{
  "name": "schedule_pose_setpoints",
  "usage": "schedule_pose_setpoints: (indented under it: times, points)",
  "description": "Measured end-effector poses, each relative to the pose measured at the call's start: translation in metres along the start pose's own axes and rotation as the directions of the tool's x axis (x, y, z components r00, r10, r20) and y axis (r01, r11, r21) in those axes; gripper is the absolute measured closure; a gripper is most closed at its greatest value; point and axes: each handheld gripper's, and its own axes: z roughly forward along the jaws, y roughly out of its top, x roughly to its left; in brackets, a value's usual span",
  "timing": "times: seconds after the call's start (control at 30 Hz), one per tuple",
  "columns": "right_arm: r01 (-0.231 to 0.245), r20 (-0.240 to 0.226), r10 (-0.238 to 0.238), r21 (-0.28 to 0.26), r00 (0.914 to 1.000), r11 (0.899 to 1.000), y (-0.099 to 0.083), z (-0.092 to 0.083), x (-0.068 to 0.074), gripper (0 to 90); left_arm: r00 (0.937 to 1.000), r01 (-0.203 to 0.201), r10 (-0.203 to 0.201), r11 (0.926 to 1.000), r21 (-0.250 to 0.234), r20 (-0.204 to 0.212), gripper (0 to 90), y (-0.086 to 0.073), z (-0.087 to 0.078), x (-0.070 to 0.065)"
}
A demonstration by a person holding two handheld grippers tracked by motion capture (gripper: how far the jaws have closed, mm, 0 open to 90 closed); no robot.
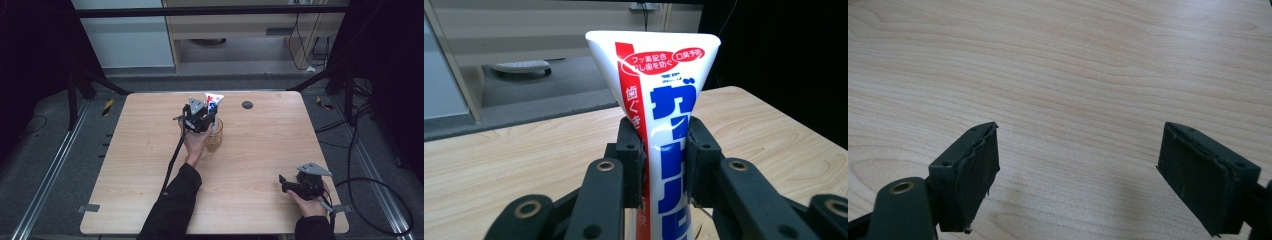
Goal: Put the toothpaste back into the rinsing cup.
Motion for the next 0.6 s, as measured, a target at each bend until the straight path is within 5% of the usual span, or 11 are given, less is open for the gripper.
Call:
schedule_pose_setpoints:
  times: [0.6]
  points:
    - [0.008,0.002,-0.008,0.001,1.0000,1.000,0.000,0.001,0.001,16.7,0.9999,-0.007,0.007,0.9999,0.009,0.015,71.0,-0.019,-0.001,-0.001]
